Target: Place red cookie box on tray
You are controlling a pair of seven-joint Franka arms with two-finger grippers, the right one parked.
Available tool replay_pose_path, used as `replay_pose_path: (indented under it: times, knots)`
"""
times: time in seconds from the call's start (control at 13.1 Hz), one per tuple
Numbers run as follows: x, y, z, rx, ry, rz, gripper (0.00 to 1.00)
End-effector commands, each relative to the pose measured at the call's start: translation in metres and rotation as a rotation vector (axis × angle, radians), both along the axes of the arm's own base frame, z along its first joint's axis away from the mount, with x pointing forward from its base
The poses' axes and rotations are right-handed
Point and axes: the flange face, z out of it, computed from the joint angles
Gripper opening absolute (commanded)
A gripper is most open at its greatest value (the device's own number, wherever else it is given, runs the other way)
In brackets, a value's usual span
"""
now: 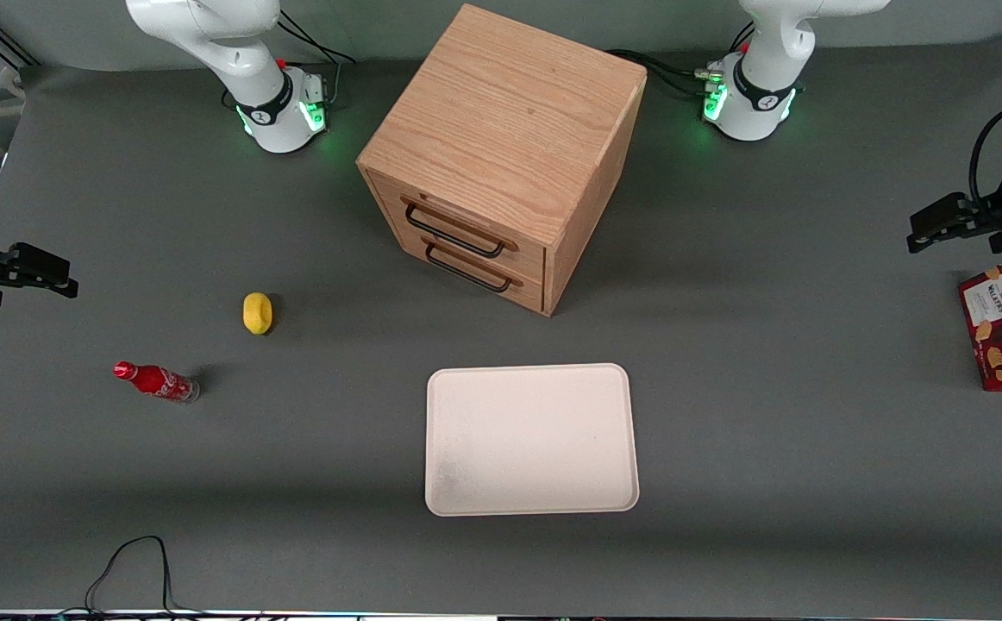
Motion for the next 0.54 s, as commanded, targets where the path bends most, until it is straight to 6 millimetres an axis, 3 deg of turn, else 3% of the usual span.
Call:
replay_pose_path:
  times: [0.0, 0.23, 0.46]
  knots:
    - [0.005, 0.062, -0.016, 0.0, 0.008, 0.055, 1.0]
    - [0.003, 0.158, -0.043, -0.007, 0.008, 0.046, 1.0]
    - [-0.02, 0.265, -0.07, -0.007, -0.003, 0.042, 1.0]
